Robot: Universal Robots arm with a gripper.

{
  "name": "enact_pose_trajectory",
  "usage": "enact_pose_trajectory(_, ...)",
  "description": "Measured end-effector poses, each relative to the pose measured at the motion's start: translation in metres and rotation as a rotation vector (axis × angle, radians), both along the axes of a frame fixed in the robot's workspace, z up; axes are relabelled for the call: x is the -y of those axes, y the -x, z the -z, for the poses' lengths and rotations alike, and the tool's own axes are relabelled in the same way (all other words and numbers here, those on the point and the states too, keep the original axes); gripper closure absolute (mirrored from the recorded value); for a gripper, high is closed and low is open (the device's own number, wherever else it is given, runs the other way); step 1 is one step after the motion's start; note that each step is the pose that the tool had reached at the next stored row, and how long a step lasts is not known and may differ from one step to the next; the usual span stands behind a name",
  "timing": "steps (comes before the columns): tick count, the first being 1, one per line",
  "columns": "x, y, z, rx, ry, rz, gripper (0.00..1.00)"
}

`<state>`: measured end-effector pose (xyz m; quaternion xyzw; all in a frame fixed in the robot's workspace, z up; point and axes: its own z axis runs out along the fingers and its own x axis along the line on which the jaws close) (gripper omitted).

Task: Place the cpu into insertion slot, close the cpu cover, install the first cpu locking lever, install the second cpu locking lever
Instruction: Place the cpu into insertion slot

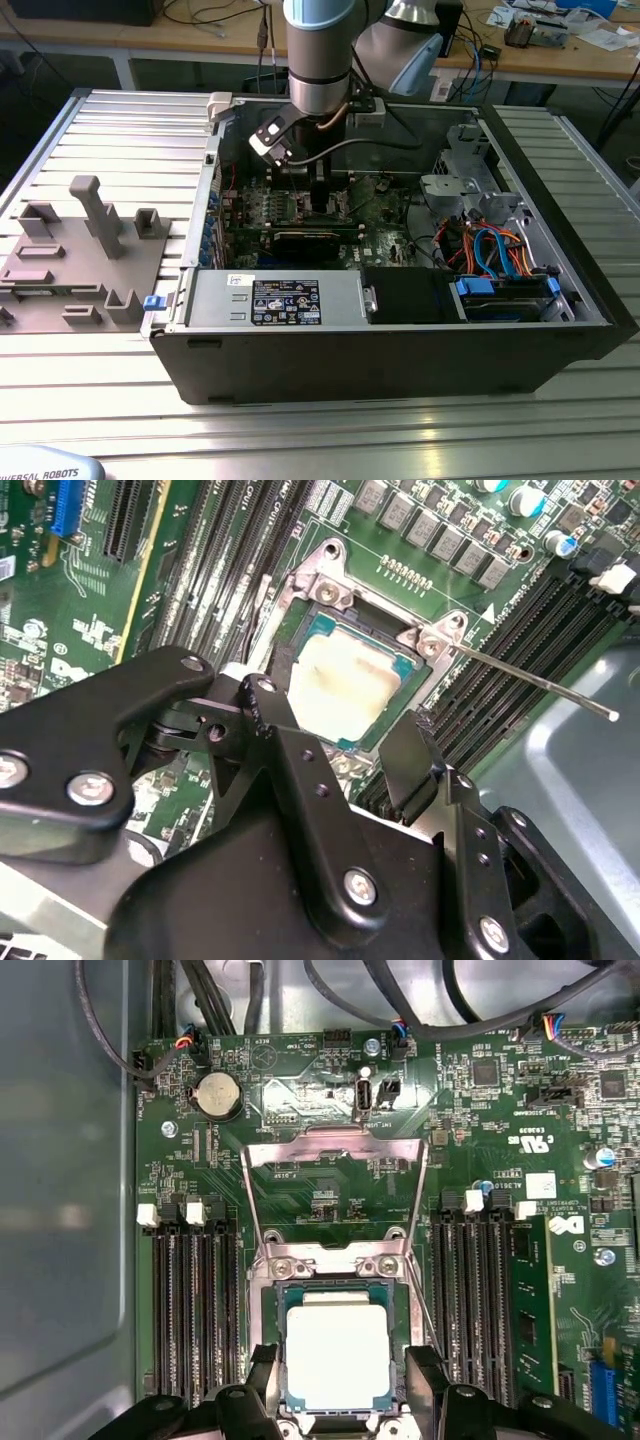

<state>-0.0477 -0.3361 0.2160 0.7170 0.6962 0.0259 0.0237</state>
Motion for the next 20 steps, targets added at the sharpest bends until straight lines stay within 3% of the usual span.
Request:
enact_pose_trajectory(2,0.0000,0.0000,-0.0001,0.0000,0.0005,0.000,0.40)
enact_pose_trajectory(7,0.0000,-0.0015,-0.0001,-0.0064,0.0028,0.000,0.71)
enact_pose_trajectory(9,0.0000,-0.0036,0.0013,-0.0166,0.0034,0.000,0.83)
enact_pose_trajectory(10,0.0000,-0.0047,0.0019,-0.0212,0.0035,0.000,0.83)
enact_pose_trajectory(11,-0.0001,-0.0068,0.0030,-0.0296,0.0036,0.000,0.89)
enact_pose_trajectory(16,-0.0001,-0.0133,0.0075,-0.0591,0.0042,-0.004,0.89)
enact_pose_trajectory(20,0.0000,-0.0155,0.0103,-0.0734,0.0047,-0.009,0.89)
